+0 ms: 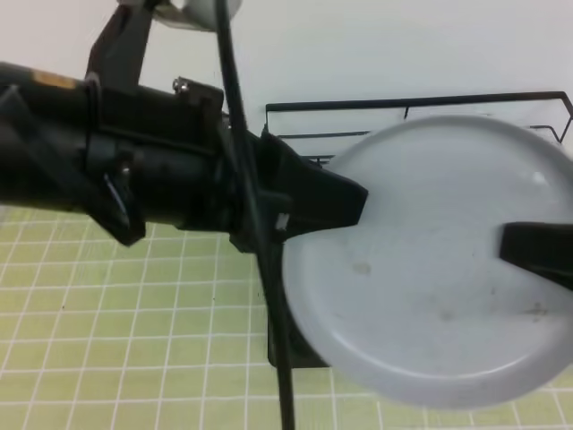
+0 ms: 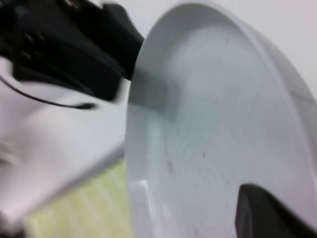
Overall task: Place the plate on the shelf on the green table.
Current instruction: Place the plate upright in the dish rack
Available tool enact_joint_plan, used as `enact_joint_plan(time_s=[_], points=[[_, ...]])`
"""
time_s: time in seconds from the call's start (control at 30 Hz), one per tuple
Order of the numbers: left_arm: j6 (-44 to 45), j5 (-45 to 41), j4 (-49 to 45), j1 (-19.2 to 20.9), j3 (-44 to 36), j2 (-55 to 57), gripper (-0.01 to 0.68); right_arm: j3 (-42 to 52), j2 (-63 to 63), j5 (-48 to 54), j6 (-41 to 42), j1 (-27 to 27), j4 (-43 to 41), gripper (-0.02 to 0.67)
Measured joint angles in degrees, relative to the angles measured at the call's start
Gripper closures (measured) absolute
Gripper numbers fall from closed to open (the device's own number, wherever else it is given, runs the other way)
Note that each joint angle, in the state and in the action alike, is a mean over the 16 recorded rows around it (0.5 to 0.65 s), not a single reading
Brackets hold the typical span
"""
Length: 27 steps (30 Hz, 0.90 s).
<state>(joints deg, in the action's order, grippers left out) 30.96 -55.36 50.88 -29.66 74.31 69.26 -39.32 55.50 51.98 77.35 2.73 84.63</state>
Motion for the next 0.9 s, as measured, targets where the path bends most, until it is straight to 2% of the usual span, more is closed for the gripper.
enact_joint_plan(time_s=[0.2, 0.37, 0.5, 0.7, 0.9], points=[[-0.7, -2.1, -1.9, 0.0, 0.0, 0.0, 0.353, -1.2, 0.0, -10.1, 11.7, 0.0, -3.7, 0.526], [-3.6, -3.9, -6.8, 0.4, 0.0, -0.1, 0.455, -4.8, 0.5, -16.4, 22.8, 0.1, -10.5, 0.526], [-7.4, -4.4, -12.0, 1.1, 0.0, -0.8, 0.545, -10.0, 1.9, -17.2, 28.2, 0.1, -19.9, 0.526], [-15.0, -3.1, -21.7, 2.1, 0.0, -4.2, 0.65, -19.4, 5.5, -12.8, 27.2, 0.6, -37.1, 0.527], [-22.7, -0.4, -31.4, 2.9, 0.0, -11.6, 0.671, -26.5, 9.7, -6.8, 21.6, 1.5, -49.8, 0.527]])
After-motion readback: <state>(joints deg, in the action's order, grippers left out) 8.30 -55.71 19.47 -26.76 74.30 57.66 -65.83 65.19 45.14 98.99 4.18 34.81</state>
